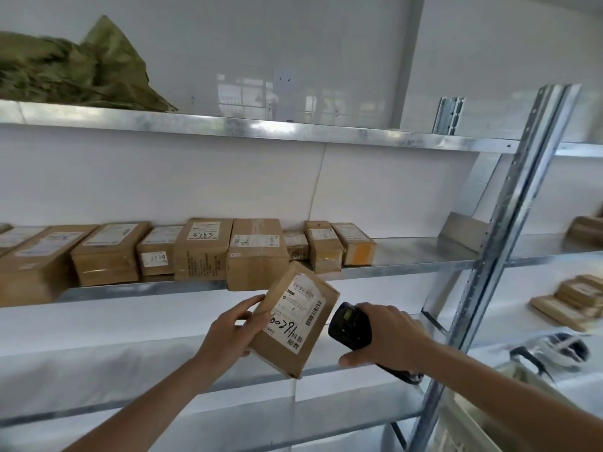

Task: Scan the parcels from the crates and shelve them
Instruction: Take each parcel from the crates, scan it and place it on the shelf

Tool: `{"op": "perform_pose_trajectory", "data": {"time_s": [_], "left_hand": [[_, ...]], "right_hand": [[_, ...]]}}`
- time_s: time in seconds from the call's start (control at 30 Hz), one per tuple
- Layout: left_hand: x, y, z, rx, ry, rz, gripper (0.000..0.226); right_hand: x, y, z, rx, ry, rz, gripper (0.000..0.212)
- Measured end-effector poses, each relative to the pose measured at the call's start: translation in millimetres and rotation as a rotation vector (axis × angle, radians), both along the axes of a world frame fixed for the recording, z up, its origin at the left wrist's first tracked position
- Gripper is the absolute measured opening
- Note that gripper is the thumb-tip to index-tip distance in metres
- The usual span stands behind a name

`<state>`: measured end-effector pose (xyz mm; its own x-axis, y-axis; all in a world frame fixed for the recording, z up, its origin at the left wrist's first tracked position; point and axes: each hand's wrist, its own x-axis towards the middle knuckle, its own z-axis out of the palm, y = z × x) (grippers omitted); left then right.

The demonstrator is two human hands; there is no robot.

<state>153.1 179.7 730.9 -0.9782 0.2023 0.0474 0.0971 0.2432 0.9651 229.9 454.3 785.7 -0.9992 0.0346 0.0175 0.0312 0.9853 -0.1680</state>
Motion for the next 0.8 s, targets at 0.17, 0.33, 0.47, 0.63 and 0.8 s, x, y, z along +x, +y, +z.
{"op": "perform_pose_trajectory", "data": {"time_s": [0.17, 0.33, 0.47, 0.63, 0.8], "left_hand": [[-4, 21, 0, 0.005, 0.034, 0.008, 0.030], [-3, 39, 3, -0.008, 0.050, -0.003, 0.034], [-2, 50, 6, -0.028, 0.053, 0.003, 0.037], [0, 64, 8, -0.026, 0.041, -0.001, 0.037], [4, 78, 11, -0.029, 0.047, -0.008, 0.037]], "right_hand": [[5, 26, 10, 0.117, -0.019, -0.012, 0.073], [7, 47, 8, 0.177, -0.009, -0.033, 0.077], [14, 62, 12, 0.226, -0.006, -0.048, 0.076], [21, 74, 22, 0.278, -0.001, -0.063, 0.077], [26, 85, 28, 0.299, -0.014, -0.075, 0.076]]}}
